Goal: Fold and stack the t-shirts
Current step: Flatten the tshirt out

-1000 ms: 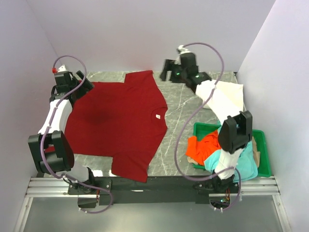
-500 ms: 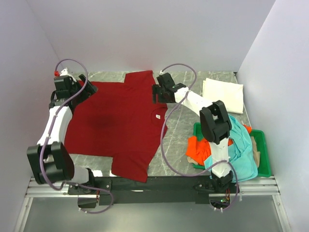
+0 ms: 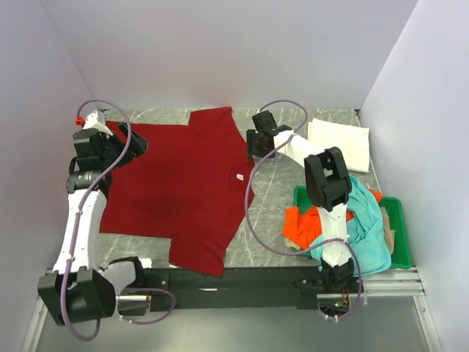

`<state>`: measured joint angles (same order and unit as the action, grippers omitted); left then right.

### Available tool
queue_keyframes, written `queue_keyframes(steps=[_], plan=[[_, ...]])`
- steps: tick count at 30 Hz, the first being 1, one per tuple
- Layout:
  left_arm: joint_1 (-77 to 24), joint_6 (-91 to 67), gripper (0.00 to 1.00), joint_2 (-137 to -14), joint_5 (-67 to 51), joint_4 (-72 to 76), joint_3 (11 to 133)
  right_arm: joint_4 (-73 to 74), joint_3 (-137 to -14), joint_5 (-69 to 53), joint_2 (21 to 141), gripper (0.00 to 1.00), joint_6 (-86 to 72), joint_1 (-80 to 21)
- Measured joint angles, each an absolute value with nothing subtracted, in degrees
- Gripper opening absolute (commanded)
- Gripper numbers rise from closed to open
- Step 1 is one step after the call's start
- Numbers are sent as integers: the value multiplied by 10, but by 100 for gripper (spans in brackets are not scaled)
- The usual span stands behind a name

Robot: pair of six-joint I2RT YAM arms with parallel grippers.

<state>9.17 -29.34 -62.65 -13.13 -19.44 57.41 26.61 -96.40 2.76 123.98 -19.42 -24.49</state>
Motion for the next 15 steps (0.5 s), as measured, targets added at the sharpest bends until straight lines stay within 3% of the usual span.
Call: queue_keyframes(steps=[10, 15], plan=[[92, -281, 96, -598, -130, -211, 565, 253, -963, -25, 1259, 62, -183, -241], [92, -281, 96, -599, -131, -213, 564, 246, -963, -41, 1261, 53, -180, -241]])
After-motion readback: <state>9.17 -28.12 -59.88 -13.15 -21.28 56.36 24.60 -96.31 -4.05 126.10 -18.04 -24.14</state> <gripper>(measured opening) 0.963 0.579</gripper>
